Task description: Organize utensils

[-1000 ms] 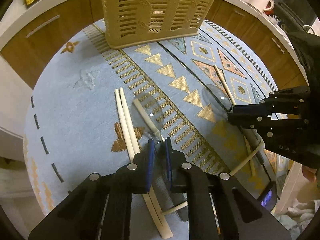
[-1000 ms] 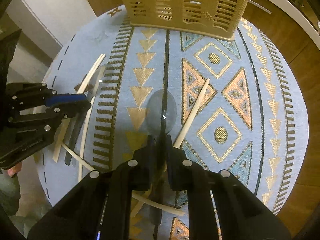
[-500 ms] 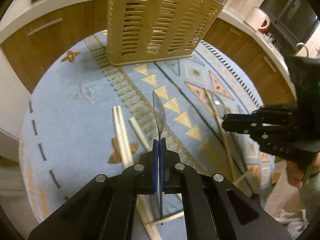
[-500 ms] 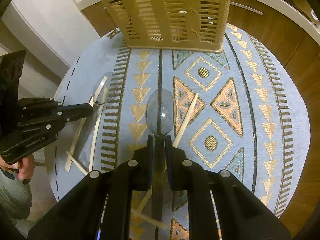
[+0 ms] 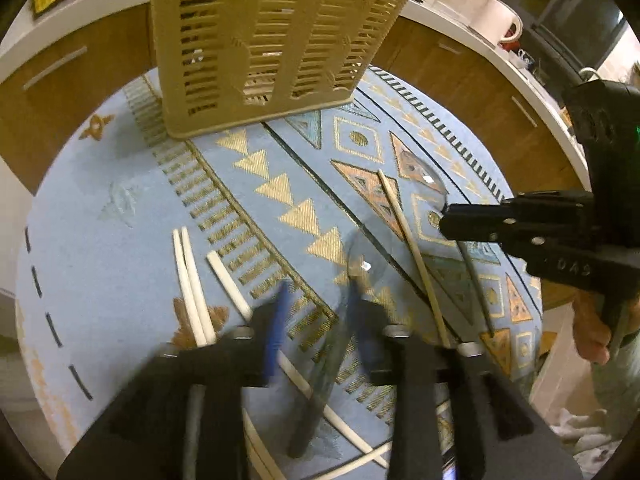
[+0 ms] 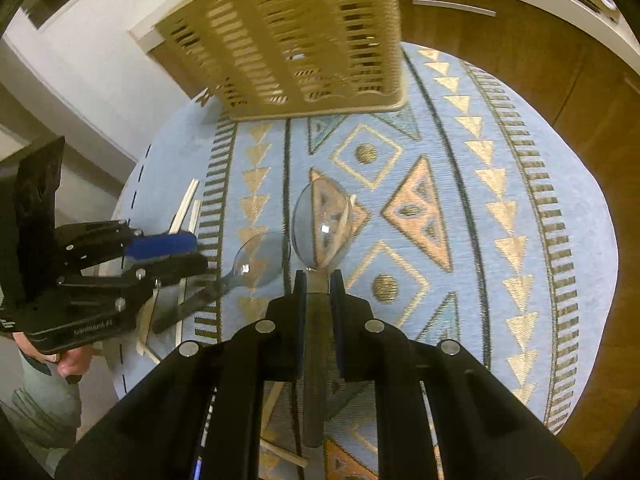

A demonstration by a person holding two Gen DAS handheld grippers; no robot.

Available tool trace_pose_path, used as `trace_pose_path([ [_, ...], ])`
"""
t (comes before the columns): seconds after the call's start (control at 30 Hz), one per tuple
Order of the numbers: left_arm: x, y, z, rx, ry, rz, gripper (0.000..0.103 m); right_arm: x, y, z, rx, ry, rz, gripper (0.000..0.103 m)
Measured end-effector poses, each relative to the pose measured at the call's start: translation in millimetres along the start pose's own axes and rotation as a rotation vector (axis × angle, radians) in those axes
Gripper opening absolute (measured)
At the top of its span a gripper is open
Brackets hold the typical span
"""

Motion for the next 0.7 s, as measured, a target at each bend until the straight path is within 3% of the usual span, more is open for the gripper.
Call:
trace_pose_path([
  [0.1,-10.4,-0.7,-7.4,0.040,-0.005,-0.056,0.048,-4.1,3.5,3.4,-0.005,-0.002,-0.003,0.010],
  [0.2,-21.2,4.1,-26.1,0.129,-0.028,-0.127,0.048,-5.1,7.7,2.5,-0.001,-0.012,-0.007,0.010],
  [0.3,-28.7,-2.3,-36.5,0.146,-0.070,-0.176,0.049,-6.8,9.9,3.9,-0.003,-0.013,-0.008,0.010],
  [0.37,-32.7,-4.9,-42.1,0.158,-0.110,-0.223,0.040,-7.6,10.7,6.3,-0.005,-0.015,-0.009,0.010],
  [0.4,-32.3,-6.6,-44.7,0.155,-0.171,-0.263,0.024,-6.6,10.1,5.2,-0.007,-0.014,-0.008,0.010],
  [0.43,-32.5,-7.3,-46.0,0.153,-0.196,-0.277,0.024,-6.7,10.0,7.5,-0.011,-0.015,-0.007,0.010],
  [0.47,-34.0,-8.0,-46.5,0.148,-0.188,-0.270,0.022,-6.3,9.2,9.3,-0.016,-0.019,-0.006,0.010],
  [0.5,-35.0,-9.3,-46.2,0.136,-0.165,-0.248,0.006,-4.6,7.2,9.6,-0.023,-0.024,-0.005,0.010],
  [0.53,-35.6,-11.5,-43.5,0.120,-0.140,-0.221,0.003,-3.6,5.1,12.5,-0.035,-0.031,-0.003,0.010],
  [0.7,-32.6,-44.6,2.6,-0.110,-0.067,-0.114,0.002,10.2,-14.1,38.2,-0.137,-0.078,0.033,0.010],
])
Point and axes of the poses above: each gripper's, at about its wrist camera, not at the fingertips, and z roughly against the way its jaws point, x to its left, y to its underside, the point moved 10 cm from there along -z, roughly the way its jaws point, and after that the axes turned 4 degrees about -x, right-handed, at the moved point
